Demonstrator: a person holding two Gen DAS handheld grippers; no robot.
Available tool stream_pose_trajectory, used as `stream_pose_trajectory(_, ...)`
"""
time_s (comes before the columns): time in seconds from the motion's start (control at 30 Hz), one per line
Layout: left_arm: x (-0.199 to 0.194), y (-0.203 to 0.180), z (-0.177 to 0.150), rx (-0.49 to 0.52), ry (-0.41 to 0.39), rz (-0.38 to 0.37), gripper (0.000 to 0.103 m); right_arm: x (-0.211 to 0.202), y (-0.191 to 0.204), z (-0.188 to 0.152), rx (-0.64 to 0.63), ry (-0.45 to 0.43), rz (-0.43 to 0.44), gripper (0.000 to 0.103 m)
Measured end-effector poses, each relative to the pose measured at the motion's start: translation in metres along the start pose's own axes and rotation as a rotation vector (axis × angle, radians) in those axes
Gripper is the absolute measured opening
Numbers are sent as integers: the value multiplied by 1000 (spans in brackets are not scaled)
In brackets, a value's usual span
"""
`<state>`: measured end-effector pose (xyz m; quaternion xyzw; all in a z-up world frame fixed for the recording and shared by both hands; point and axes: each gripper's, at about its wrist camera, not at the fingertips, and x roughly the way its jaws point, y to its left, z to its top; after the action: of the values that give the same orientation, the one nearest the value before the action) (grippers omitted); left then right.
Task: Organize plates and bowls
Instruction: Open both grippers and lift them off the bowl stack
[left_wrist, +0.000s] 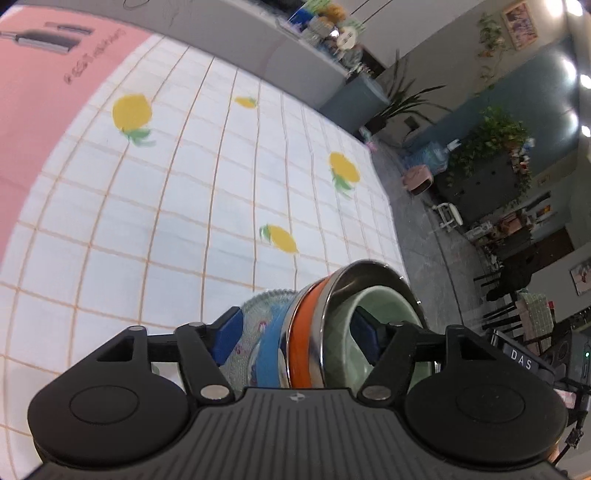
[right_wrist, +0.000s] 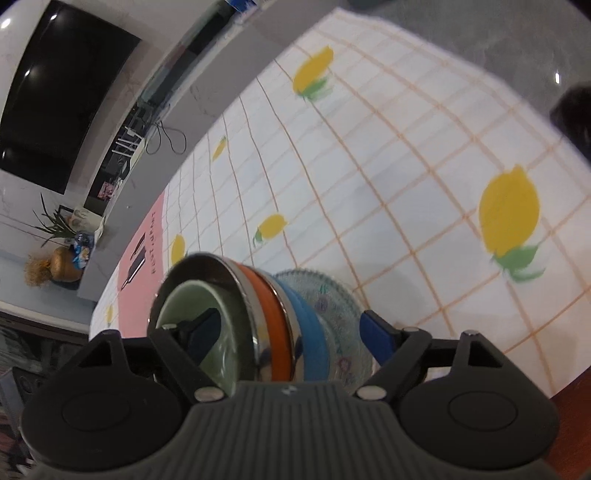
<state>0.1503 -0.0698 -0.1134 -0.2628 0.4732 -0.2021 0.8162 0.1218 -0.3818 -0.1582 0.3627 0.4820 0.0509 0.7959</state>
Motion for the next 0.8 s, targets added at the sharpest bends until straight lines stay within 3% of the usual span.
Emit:
stream_pose_trajectory(0.23, -54, -32, 3, 193, -138, 33, 76, -38, 50, -6, -242, -178, -62, 83)
stream_pose_trajectory(0.47, -114, -78, -12, 448, -310, 147, 76, -76, 107, -32, -484, -351, -158, 85)
stream_pose_trajectory(0.6, -147, -93, -27, 538, -445, 209, 76, -94, 128, -44, -557, -405, -189, 88)
stream_pose_trajectory(0.8, -174, -109, -53, 648, -583, 300, 78, -117, 143, -77, -619, -513, -206, 90)
